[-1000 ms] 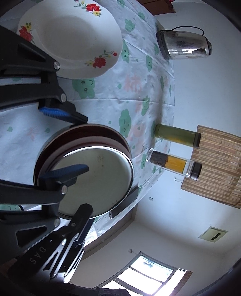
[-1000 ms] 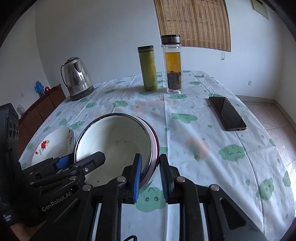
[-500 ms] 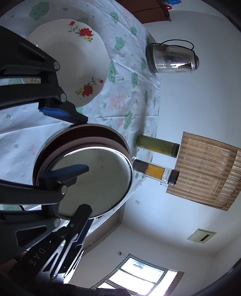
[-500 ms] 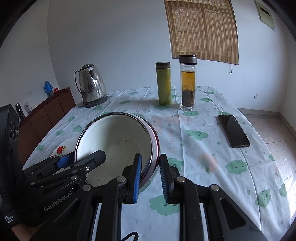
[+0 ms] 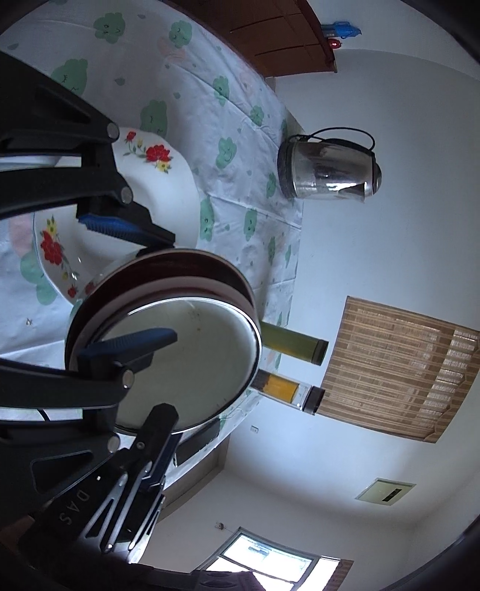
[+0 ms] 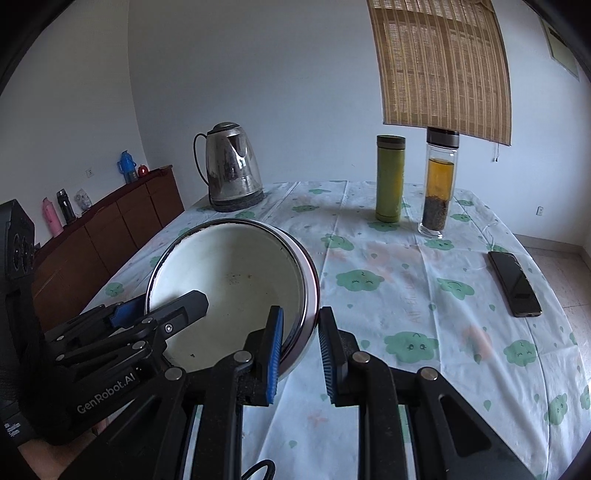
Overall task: Organize plates and bowls
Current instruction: 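Carry the bowl stack with both tools over the red-flower plate stack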
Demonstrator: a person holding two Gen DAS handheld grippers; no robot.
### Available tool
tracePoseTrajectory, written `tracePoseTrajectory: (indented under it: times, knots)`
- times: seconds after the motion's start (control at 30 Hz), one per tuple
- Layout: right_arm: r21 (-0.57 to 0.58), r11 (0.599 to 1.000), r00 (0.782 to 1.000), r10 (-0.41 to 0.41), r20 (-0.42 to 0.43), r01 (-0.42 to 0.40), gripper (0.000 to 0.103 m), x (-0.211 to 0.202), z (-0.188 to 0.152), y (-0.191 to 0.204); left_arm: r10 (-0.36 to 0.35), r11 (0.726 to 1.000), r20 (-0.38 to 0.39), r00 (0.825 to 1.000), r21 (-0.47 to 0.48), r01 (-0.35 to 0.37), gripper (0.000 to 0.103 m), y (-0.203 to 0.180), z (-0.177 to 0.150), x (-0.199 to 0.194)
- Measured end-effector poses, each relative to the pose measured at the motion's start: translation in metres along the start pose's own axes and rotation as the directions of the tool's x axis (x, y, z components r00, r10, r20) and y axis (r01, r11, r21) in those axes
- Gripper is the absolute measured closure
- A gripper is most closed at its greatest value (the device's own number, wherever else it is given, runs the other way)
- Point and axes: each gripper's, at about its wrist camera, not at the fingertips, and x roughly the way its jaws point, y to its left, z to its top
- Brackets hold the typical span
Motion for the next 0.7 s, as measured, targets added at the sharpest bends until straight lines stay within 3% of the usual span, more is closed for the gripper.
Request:
tracePoseTrajectory:
  times: [0.3, 0.7]
  knots:
    - [-0.014, 0.998, 0.998, 0.057, -0.029, -0.057, 0.082, 0.026, 0.002, 0.029, 0.06, 0.998, -0.005, 0.998, 0.016, -0.06, 0.06, 0.033, 0.002, -0.003]
    - [-0.051, 0.996, 0.993, 0.064, -0.096, -0.069, 0.082, 0.048, -0.001, 0.047, 0.055, 0.998, -0.06, 0.997, -0.017, -0.056, 0.06, 0.056, -0.005, 0.005]
